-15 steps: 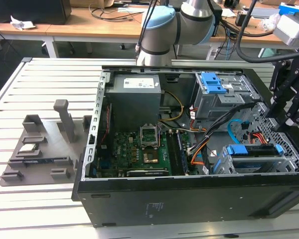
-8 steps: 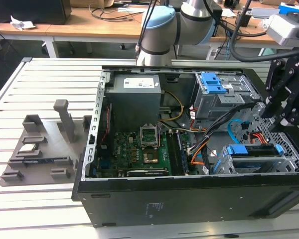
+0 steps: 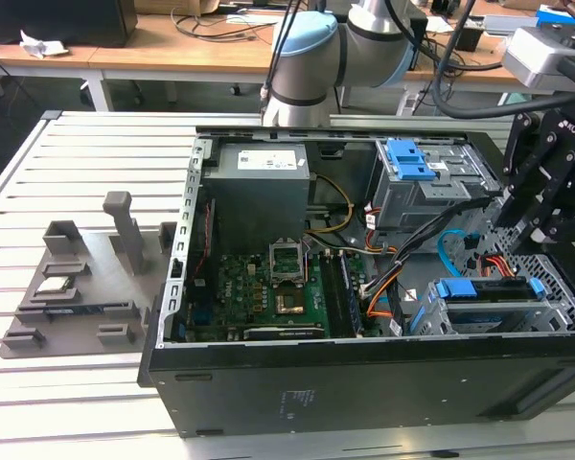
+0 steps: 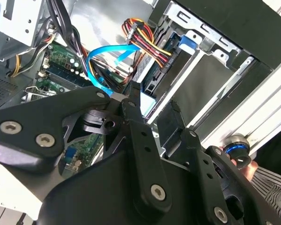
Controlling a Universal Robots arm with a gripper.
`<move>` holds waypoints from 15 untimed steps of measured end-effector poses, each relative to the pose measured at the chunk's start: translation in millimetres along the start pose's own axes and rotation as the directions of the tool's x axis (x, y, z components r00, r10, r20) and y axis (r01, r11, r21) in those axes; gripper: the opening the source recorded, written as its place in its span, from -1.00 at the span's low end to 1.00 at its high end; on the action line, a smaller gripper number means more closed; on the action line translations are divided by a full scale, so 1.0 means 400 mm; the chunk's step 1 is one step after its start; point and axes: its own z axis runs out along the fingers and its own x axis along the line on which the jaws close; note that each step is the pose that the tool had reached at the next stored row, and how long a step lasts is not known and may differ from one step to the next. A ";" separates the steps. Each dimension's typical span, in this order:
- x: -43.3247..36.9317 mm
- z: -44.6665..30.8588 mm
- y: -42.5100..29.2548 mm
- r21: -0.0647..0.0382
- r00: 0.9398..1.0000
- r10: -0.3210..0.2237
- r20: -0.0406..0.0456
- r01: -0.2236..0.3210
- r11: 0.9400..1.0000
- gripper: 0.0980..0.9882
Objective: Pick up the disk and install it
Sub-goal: 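Insert the second disk wire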
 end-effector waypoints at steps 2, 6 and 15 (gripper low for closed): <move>0.000 0.000 0.005 0.000 1.000 0.000 0.000 0.000 1.000 -0.28; 0.000 0.001 0.016 0.000 1.000 0.000 0.000 0.000 1.000 -0.28; -0.004 0.006 0.042 0.000 1.000 0.000 0.000 0.000 1.000 -0.28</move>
